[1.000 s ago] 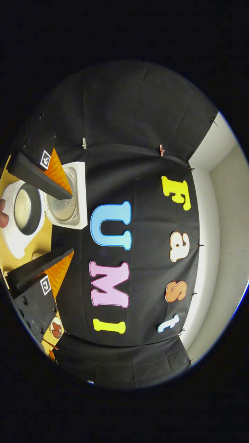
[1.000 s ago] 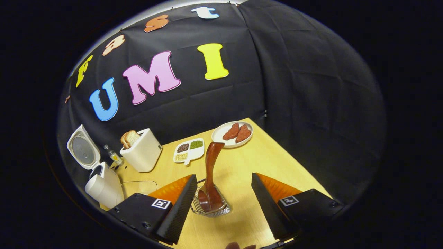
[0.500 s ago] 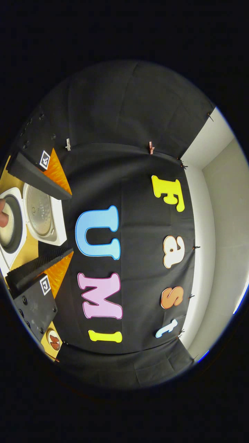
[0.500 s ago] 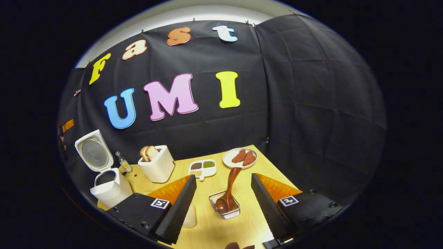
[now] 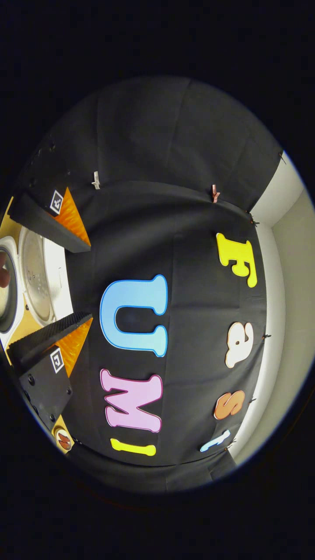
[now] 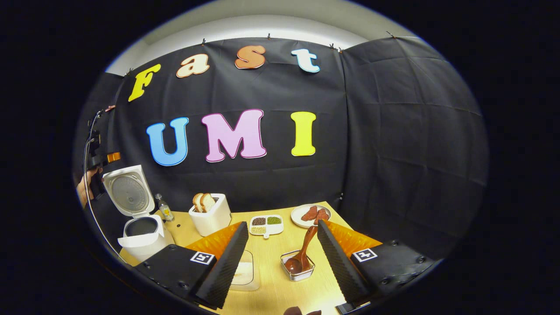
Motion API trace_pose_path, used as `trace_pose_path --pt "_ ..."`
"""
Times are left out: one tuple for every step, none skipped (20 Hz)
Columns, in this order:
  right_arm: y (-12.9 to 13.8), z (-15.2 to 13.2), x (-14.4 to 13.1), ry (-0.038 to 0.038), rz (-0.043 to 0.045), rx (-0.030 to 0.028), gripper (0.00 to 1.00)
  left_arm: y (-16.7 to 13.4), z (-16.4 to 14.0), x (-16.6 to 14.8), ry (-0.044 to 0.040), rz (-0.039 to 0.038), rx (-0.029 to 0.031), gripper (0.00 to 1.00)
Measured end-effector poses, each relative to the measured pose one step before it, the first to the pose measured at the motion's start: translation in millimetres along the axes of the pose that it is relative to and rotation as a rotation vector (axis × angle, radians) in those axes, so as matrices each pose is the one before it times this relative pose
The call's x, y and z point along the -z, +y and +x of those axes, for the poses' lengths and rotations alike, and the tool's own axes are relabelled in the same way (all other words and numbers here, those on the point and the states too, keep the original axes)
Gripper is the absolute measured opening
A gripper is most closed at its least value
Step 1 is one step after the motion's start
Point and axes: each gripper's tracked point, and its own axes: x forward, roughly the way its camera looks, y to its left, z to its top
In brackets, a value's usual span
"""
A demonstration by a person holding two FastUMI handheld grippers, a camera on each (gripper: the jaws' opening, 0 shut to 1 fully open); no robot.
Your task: Close the left gripper, press the button to open the rice cooker; take a wooden spoon from the chopstick holder with the right hand, scoop a spoonful of rice and pour it into the rice cooker, then put the wooden spoon back into the chopstick holder.
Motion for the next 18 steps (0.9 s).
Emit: trace_pose_path --pt "0.53 -2.02 2.67 0.00585 0.00267 0.00762 0.98 0.29 9.57 4.04 0.00871 0.00588 0.00136 0.95" --pt "1.20 -2.37 2.23 0.00527 0.00077 0.00443 0.98 0.83 7.68 3.84 0.00686 0.00597 0.00069 0.94" --pt "0.31 -2.00 1.00 0.00232 -0.00147 0.00688 0.98 1.22 7.64 4.48 0.00821 0.00788 -0.00231 0.94" --pt "-0.67 -2.28 0.86 0.00138 -0.00252 0.00616 0.98 1.10 7.86 4.47 0.00949 0.00743 -0.00135 0.94" --pt "0.41 -2.04 2.04 0.00027 -0.00171 0.00573 0.98 0.18 6.82 5.47 0.01173 0.00810 -0.00227 0.94" --pt "-0.49 -2.39 0.59 0.00198 -0.00240 0.00551 0.98 1.16 6.45 6.08 0.01533 0.00792 -0.00374 0.94" --pt "-0.51 -0.80 1.28 0.00407 -0.00075 0.00334 0.98 1.59 5.78 7.25 0.01855 0.00584 -0.00458 0.94" --pt "0.07 -0.25 1.61 0.00504 0.00156 0.00096 0.98 1.65 3.94 8.69 0.02800 0.00551 -0.00947 0.94" --pt "-0.14 -0.10 0.73 0.00389 0.00237 -0.00045 0.98 1.61 1.02 9.32 0.03299 -0.00156 -0.00990 0.94" --pt "-0.12 0.10 -0.36 0.00085 0.00239 -0.00113 0.98 -0.62 -2.04 -2.71 -0.01568 -0.01721 -0.00694 0.95" --pt "0.55 0.46 -0.84 -0.00081 0.00319 -0.00239 0.98 -1.97 -1.53 2.93 0.02197 0.00293 -0.00398 0.98" --pt "-0.30 0.54 -0.60 -0.00243 0.00137 -0.00155 0.98 0.56 -3.17 -0.15 0.01141 -0.00244 -0.01329 0.98" --pt "0.43 1.13 -0.16 -0.00046 0.00045 -0.00308 0.98 -2.97 -4.11 3.03 0.01825 -0.00920 -0.00440 0.98" --pt "0.43 1.44 0.34 0.00152 -0.00146 -0.00558 0.98 -2.48 -7.76 2.45 0.01595 -0.00873 -0.00206 0.99" --pt "1.26 0.92 0.93 0.00229 -0.00003 -0.00878 0.98 -3.54 -10.57 4.21 0.01793 -0.00807 0.00076 0.99" --pt "1.09 0.82 0.20 0.00151 0.00034 -0.00919 0.98 -4.60 -9.68 4.81 0.01473 -0.00370 0.00075 0.99" --pt "0.95 1.09 0.25 0.00256 0.00106 -0.01015 0.98 -3.69 -10.15 5.50 0.01386 0.00018 0.00069 0.99" --pt "0.23 0.93 0.04 0.00198 0.00222 -0.00929 0.98 -3.45 -10.14 5.01 0.01057 -0.00199 -0.00067 0.99"
